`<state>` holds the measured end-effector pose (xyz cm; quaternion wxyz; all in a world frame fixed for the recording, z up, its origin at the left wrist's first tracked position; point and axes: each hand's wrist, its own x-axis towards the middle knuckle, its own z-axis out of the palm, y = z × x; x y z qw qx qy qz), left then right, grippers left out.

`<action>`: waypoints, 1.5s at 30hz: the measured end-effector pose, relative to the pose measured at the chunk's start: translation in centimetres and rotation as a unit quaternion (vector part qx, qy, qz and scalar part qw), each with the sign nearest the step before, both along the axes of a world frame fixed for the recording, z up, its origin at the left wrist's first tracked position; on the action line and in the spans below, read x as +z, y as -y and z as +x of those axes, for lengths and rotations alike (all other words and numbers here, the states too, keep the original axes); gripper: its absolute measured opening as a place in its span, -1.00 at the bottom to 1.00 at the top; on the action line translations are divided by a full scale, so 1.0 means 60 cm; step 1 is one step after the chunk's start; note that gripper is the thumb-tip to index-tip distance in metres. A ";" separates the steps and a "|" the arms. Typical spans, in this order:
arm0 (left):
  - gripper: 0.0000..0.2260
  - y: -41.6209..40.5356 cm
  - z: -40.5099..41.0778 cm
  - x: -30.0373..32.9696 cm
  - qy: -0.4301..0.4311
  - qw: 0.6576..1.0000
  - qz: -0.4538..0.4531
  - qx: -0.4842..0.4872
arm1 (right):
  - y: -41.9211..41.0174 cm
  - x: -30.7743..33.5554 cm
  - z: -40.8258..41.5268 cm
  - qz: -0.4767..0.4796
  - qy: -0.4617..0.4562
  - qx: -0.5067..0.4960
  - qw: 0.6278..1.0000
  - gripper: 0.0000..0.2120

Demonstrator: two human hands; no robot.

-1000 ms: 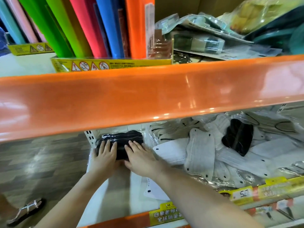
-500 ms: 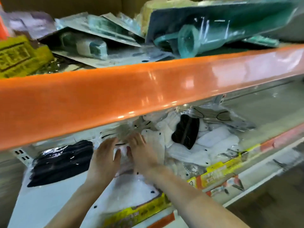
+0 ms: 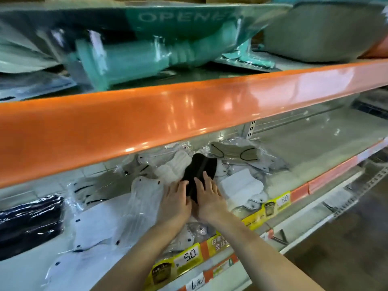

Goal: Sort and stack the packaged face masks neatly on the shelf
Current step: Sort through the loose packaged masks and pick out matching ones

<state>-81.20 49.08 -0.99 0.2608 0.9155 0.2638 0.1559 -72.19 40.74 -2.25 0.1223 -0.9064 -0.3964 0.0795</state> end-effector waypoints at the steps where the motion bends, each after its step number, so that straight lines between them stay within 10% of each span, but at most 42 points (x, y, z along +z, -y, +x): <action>1: -0.57 0.006 0.007 -0.004 -0.007 1.000 -0.008 0.010 | 0.005 -0.005 0.004 -0.004 -0.013 0.004 1.000 -0.31; 21: -0.56 0.069 -0.004 -0.033 0.162 0.967 -0.083 0.177 | 0.014 -0.038 0.023 0.222 0.012 0.012 0.975 -0.64; 25: -0.44 0.061 -0.016 -0.044 0.133 0.977 0.107 0.126 | 0.021 -0.043 0.018 0.296 0.100 0.063 0.948 -0.81; 28: -0.78 0.050 -0.023 -0.038 0.149 0.959 0.216 0.106 | 0.026 -0.033 0.012 0.331 0.133 0.110 0.928 -0.78; 34: -0.76 0.013 -0.073 -0.017 0.186 0.971 0.103 0.105 | 0.022 -0.044 0.016 0.298 0.144 0.100 0.938 -0.68; 45: -0.78 -0.044 -0.183 0.008 0.140 0.928 0.282 0.198 | -0.036 0.013 -0.029 0.215 0.204 0.084 0.951 -0.74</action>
